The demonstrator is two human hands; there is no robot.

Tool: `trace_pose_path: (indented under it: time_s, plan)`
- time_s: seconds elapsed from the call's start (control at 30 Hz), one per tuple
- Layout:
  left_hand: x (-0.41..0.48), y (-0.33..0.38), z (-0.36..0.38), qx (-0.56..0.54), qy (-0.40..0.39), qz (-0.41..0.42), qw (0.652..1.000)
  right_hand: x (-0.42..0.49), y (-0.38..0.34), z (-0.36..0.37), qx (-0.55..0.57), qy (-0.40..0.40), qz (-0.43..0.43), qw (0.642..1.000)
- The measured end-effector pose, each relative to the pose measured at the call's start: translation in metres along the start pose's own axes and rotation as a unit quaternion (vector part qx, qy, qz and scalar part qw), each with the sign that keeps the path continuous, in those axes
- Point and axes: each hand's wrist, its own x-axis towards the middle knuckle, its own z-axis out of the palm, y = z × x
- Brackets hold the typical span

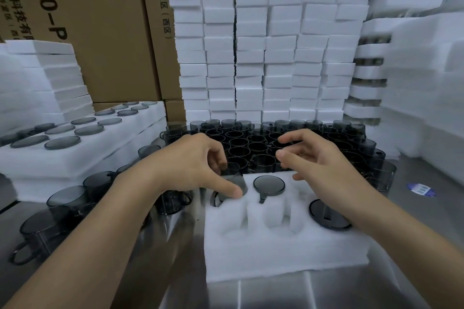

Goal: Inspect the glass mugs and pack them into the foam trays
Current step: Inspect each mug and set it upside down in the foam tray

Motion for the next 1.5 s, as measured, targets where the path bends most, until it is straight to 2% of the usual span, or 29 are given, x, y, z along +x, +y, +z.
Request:
trace_pose_path:
  time_s: [0.37, 0.53, 0.83, 0.93, 1.0, 1.03, 1.1, 1.17, 1.2, 1.37, 1.5]
  plan:
    - [0.002, 0.012, 0.014, 0.068, 0.000, -0.008, 0.998, 0.000, 0.006, 0.000, -0.025, -0.001, -0.006, 1.000]
    - [-0.001, 0.012, 0.008, 0.022, -0.020, -0.042, 0.999, 0.000, 0.006, 0.000, -0.031, -0.002, -0.008, 0.999]
    - [-0.002, 0.020, 0.015, 0.019, -0.017, -0.084, 0.996, 0.000, 0.005, 0.000, -0.034, -0.006, 0.000, 0.999]
    - [-0.002, 0.020, 0.020, 0.053, -0.016, -0.067, 0.996, -0.001, 0.006, 0.000, -0.044, -0.018, -0.002, 0.999]
    - [-0.005, 0.016, 0.008, 0.008, -0.028, -0.043, 0.999, -0.001, 0.006, 0.000, -0.039, -0.022, -0.004, 0.999]
    - [-0.006, 0.012, 0.001, -0.037, -0.004, -0.031, 0.999, -0.001, 0.006, -0.001, -0.038, -0.023, -0.004, 0.999]
    - [-0.002, 0.000, -0.013, -0.112, 0.144, -0.013, 0.983, -0.001, 0.007, -0.002, -0.034, -0.020, -0.004, 0.999]
    - [0.005, -0.015, -0.015, -0.108, 0.302, -0.023, 0.947, 0.000, 0.008, -0.002, -0.026, -0.018, -0.005, 0.999]
    - [0.008, -0.020, -0.010, -0.087, 0.320, -0.044, 0.942, 0.000, 0.009, -0.002, -0.026, -0.017, -0.005, 1.000]
    - [0.017, -0.033, 0.013, 0.046, 0.147, -0.082, 0.985, 0.001, 0.010, -0.001, -0.041, -0.017, -0.015, 0.999]
    - [0.018, -0.037, 0.018, 0.153, 0.055, -0.094, 0.982, 0.002, 0.010, -0.001, -0.046, -0.018, -0.018, 0.999]
